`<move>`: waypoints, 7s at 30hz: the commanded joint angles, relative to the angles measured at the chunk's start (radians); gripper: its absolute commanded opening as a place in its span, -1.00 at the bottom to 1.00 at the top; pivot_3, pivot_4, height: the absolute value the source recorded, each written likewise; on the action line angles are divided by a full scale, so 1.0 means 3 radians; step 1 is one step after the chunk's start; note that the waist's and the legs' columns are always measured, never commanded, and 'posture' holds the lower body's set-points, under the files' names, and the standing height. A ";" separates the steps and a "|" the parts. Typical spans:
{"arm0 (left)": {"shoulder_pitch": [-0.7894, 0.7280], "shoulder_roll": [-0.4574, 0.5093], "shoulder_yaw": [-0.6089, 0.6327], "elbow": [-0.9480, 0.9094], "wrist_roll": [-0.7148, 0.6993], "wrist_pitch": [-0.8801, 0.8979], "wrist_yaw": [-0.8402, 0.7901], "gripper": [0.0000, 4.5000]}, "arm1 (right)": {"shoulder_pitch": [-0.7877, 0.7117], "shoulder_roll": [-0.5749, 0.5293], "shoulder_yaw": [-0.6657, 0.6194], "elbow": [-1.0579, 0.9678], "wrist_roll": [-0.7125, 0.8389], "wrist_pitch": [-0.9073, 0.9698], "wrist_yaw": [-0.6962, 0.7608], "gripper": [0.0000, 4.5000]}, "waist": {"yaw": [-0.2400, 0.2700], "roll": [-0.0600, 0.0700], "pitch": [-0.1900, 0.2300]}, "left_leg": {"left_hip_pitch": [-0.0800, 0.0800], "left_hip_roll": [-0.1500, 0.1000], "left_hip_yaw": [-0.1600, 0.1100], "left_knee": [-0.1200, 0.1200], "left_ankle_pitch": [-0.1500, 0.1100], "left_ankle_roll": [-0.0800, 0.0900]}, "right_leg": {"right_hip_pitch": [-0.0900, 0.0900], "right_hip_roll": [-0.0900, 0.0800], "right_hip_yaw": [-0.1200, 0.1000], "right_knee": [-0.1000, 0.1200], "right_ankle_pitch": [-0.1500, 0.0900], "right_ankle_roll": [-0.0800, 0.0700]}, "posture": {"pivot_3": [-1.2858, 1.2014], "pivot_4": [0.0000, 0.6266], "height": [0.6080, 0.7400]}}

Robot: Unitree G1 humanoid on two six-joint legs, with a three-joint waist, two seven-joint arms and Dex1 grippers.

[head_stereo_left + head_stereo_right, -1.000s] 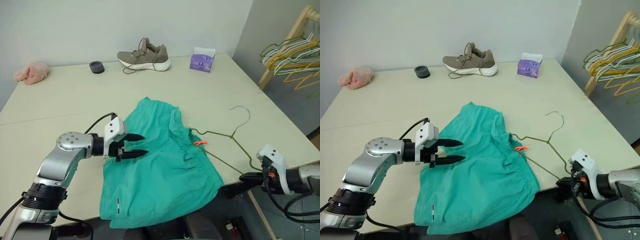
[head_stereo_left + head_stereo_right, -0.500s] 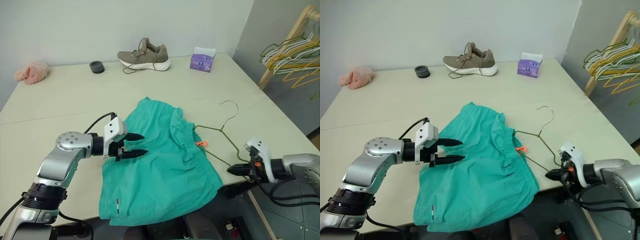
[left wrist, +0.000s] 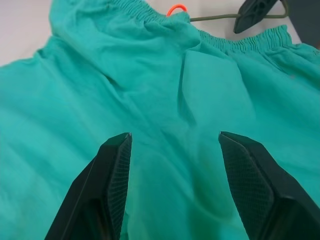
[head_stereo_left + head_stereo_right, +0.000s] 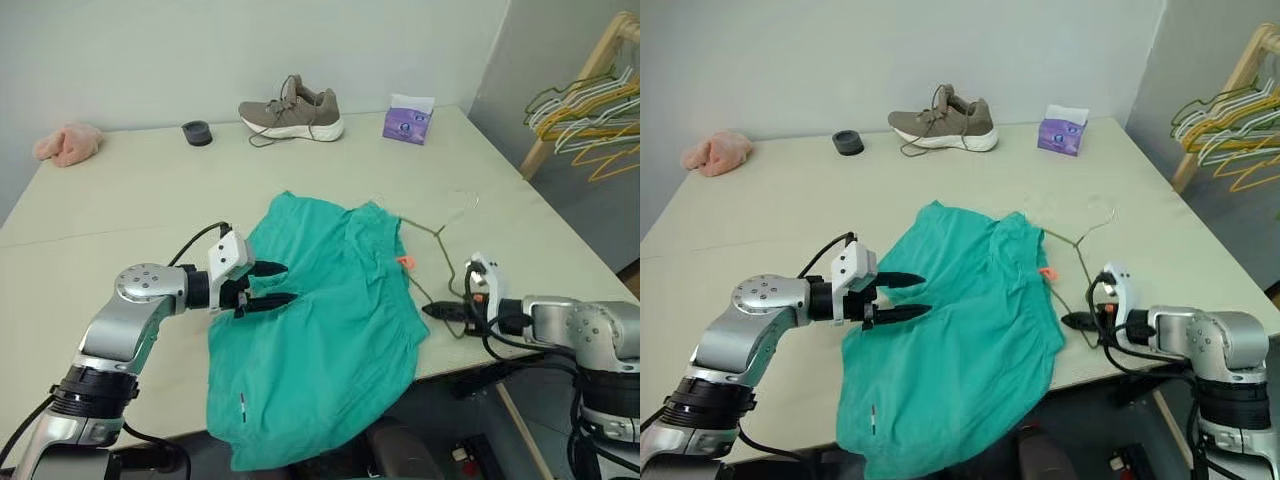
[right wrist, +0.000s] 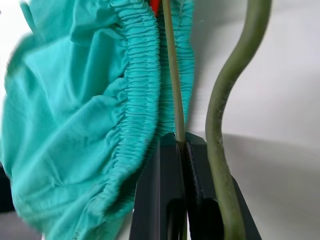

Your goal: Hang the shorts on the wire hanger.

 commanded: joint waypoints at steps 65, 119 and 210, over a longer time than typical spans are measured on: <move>-0.0735 0.0243 -0.0384 0.0606 0.0691 -0.1170 -0.1029 -1.00 | -0.0031 -0.1197 0.1419 -0.0461 -0.2066 -0.3937 0.1542 0.27 | -0.0018 0.0007 -0.0014 | -0.0047 -0.0004 -0.0004 0.0058 -0.0002 0.0005 | -0.0044 0.0005 -0.0005 0.0056 0.0011 -0.0011 | -0.14 -0.79 1.00; -0.0602 0.0165 0.0105 0.0108 0.0006 -0.0081 -0.0477 -1.00 | 0.0401 0.0100 0.0752 -0.0444 -0.1294 -0.2310 -0.0719 -0.98 | -0.0040 0.0009 -0.0030 | -0.0043 -0.0002 -0.0010 0.0058 0.0001 0.0000 | -0.0041 0.0014 -0.0001 0.0057 0.0009 -0.0005 | -0.14 -0.70 1.00; -0.0425 0.0095 -0.0140 0.0062 0.0202 -0.0287 -0.0615 0.30 | -0.1219 -0.0882 0.2036 0.0197 -0.1876 -0.2643 0.2218 -1.00 | -0.0013 0.0026 -0.0002 | -0.0049 0.0000 -0.0009 0.0054 -0.0001 0.0005 | -0.0044 0.0013 -0.0003 0.0043 0.0015 -0.0017 | -0.14 -0.61 1.00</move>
